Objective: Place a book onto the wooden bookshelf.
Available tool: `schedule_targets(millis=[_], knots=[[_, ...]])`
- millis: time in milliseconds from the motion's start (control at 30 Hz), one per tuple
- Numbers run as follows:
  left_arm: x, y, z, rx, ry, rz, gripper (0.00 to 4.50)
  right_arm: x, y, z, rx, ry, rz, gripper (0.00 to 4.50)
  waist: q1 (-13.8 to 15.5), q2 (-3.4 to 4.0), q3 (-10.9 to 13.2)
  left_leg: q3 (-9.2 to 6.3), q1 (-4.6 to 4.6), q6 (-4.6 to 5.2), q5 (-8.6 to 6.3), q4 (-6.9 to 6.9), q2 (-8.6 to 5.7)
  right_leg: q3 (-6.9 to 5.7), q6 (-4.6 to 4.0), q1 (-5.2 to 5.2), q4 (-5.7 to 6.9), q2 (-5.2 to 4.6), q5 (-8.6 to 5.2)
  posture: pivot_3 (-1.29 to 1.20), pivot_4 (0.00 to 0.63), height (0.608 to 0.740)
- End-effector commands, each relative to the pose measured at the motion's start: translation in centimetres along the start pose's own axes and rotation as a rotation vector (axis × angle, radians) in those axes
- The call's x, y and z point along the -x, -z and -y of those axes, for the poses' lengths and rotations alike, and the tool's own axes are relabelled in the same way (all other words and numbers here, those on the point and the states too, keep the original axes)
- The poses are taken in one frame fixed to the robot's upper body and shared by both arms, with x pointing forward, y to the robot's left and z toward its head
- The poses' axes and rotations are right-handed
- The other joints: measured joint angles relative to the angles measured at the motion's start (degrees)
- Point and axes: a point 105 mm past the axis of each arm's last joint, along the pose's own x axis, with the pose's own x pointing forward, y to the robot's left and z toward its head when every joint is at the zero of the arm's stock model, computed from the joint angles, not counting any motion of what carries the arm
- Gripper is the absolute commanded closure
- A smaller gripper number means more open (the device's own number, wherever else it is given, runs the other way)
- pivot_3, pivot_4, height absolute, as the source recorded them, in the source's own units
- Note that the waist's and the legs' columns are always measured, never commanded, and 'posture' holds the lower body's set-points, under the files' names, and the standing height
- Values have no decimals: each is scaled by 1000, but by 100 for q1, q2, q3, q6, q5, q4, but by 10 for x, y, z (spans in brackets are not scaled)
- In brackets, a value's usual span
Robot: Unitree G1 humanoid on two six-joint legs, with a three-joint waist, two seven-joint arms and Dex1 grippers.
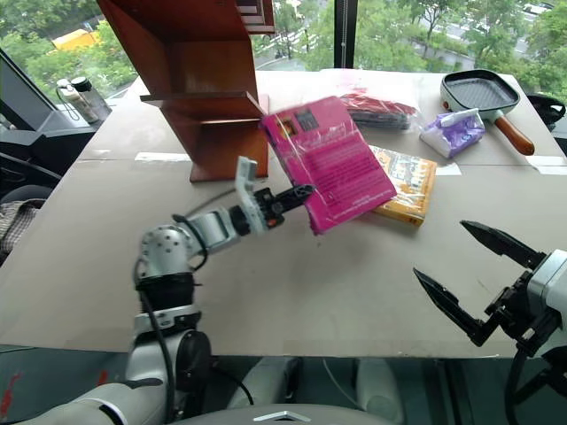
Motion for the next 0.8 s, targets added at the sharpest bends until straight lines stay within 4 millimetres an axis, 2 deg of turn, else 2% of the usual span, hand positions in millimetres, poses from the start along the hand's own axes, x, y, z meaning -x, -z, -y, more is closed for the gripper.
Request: schedule_targets(millis=[33, 67, 133, 167, 267, 367, 500, 633, 667, 733, 800], knots=[[-4, -16, 41, -444, 103, -47, 4477, -9, -14, 1, -32, -14, 78, 0, 29, 3, -2, 0, 2, 0, 0, 0, -4, 0, 0, 2, -1, -1, 0, 0, 150, 740], [-4, -20, 45, -582, 102, -64, 4477, -11, -18, 3, -41, -10, 99, 0, 69, 3, -1, 0, 2, 0, 0, 0, -4, 1, 0, 3, -1, -1, 0, 0, 150, 740], [-7, -36, 51, -976, 69, -66, 4477, -15, -26, 6, -52, -7, 133, 0, 92, 3, 1, 5, 1, 1, 0, -6, -7, 0, -1, 1, -5, -1, 0, 0, 150, 740], [-8, -48, 52, -1150, 32, -54, 4477, -17, -29, 8, -50, 5, 139, 0, 94, 4, 1, 13, -1, 1, 0, -7, -7, 0, -3, 1, -6, -2, 0, 0, 150, 740], [-7, -76, 54, -1431, -33, -12, 4477, -23, -34, 15, -36, 40, 137, 0, 94, 3, 2, 19, -8, 4, -2, -11, -4, -4, -4, -1, -15, -2, 0, 0, 150, 740], [-2, -107, 60, -1785, -130, -9, 4477, -33, -41, 23, -47, 58, 149, 0, 62, 2, 4, 12, -18, 6, -3, -11, 2, -2, -3, -10, -23, -4, 0, 0, 150, 740], [7, -134, 74, -1976, -168, -35, 4477, -48, -51, 36, -75, 41, 130, 0, -3, 1, 8, 3, -38, 6, -2, -12, -1, -4, -2, -32, -22, -2, 1, 0, 150, 740], [21, -156, 73, -2050, -242, -195, 4477, -52, -60, 44, -56, 0, 115, 0, -36, -8, 14, 3, -74, 5, -1, -7, -6, -29, -2, -51, -24, -2, 1, 0, 150, 740], [24, -160, 69, -2048, -257, -218, 4477, -55, -61, 44, -59, -1, 117, 0, -52, -9, 14, 4, -76, 5, -1, -7, -9, -32, -2, -50, -24, -2, 0, 0, 150, 740], [45, -175, 47, -1999, -399, -402, 4477, -57, -64, 45, -49, -21, 125, 0, -88, -11, 21, 6, -76, 6, -1, -6, -11, -32, -1, -50, -22, -3, 0, 0, 150, 740], [67, -192, 34, -1926, -531, -517, 4477, -59, -69, 47, -33, -30, 141, 0, -154, -13, 26, 10, -71, 8, -2, -5, -12, -29, 0, -50, -13, -1, -1, 0, 150, 740]])
